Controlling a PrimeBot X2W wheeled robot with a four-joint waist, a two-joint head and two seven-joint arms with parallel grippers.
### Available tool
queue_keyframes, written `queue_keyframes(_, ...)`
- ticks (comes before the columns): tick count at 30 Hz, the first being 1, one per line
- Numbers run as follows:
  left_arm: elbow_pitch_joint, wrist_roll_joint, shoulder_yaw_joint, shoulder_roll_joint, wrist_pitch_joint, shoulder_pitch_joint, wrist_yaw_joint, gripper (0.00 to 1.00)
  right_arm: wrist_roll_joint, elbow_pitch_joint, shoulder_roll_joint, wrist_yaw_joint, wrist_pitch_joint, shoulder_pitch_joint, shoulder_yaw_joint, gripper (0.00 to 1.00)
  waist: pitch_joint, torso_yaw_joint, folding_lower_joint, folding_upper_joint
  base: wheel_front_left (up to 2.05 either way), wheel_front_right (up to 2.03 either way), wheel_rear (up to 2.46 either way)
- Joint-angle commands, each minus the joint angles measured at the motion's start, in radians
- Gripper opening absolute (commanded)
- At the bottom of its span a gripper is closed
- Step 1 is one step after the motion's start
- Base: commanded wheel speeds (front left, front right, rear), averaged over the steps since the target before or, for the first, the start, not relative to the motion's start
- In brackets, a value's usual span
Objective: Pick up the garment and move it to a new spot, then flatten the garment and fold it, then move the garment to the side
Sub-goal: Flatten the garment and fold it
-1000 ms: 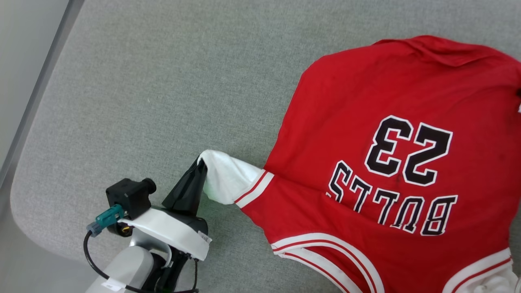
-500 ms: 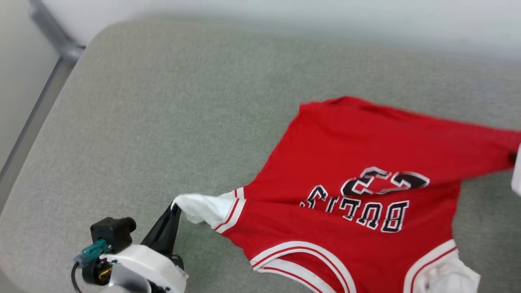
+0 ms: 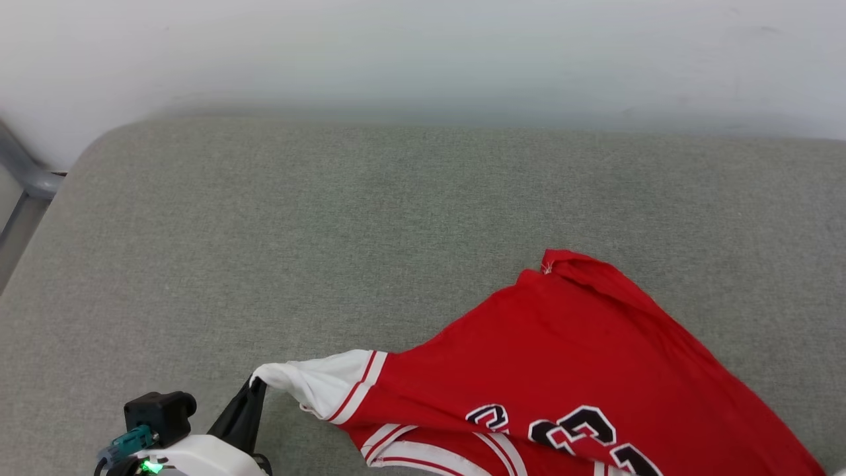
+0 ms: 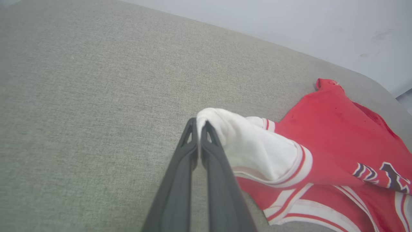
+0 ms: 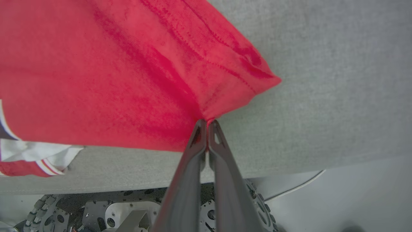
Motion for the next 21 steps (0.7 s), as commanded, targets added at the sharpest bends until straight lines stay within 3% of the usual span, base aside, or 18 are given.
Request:
queue_keyframes(1, -0.008, 0.000, 0.004, 0.006, 0.004, 0.012, 0.009, 0.00, 0.012, -0.007, 0.022, -0.001, -0.012, 0.058, -0.001, 0.00, -0.011, -0.020, 0.0001, -0.0001, 0.00, 0.00, 0.00)
queue_keyframes(4, -0.016, -0.002, 0.005, 0.011, 0.009, 0.018, 0.016, 0.00, 0.048, 0.018, 0.035, -0.001, -0.048, 0.112, 0.016, 0.00, -0.012, -0.033, 0.0001, -0.0001, 0.00, 0.00, 0.00)
queue_keyframes(5, -0.019, -0.003, 0.004, 0.012, 0.012, 0.018, 0.016, 0.00, 0.084, 0.037, 0.036, -0.001, -0.071, 0.124, 0.028, 0.46, -0.012, -0.035, 0.0001, -0.0001, 0.00, 0.00, 0.00)
queue_keyframes(6, -0.022, -0.005, 0.005, 0.013, 0.014, 0.018, 0.017, 0.00, 0.117, 0.053, 0.037, -0.001, -0.108, 0.127, 0.035, 1.00, -0.012, -0.039, 0.0001, -0.0001, 0.00, 0.00, 0.00)
queue_keyframes(15, -0.046, 0.000, -0.004, 0.020, 0.024, 0.011, 0.023, 0.00, 0.183, 0.054, 0.036, -0.001, -0.656, 0.048, 0.112, 1.00, -0.029, -0.044, 0.0001, -0.0001, 0.00, 0.00, 0.00)
queue_keyframes(18, -0.057, 0.007, -0.004, 0.022, 0.023, -0.003, 0.025, 0.00, 0.158, 0.066, 0.036, -0.001, -0.742, -0.006, 0.125, 1.00, -0.023, -0.038, 0.0001, -0.0001, 0.00, 0.00, 0.00)
queue_keyframes(19, -0.070, 0.014, -0.001, 0.023, 0.015, -0.017, 0.026, 0.00, 0.134, 0.093, 0.029, -0.001, -0.761, -0.089, 0.141, 1.00, -0.008, -0.029, 0.0001, -0.0001, 0.00, 0.00, 0.00)
queue_keyframes(21, -0.077, 0.020, 0.002, 0.022, 0.009, -0.026, 0.026, 0.00, 0.127, 0.106, 0.020, -0.001, -0.755, -0.122, 0.146, 1.00, 0.000, -0.024, 0.0001, -0.0001, 0.00, 0.00, 0.00)
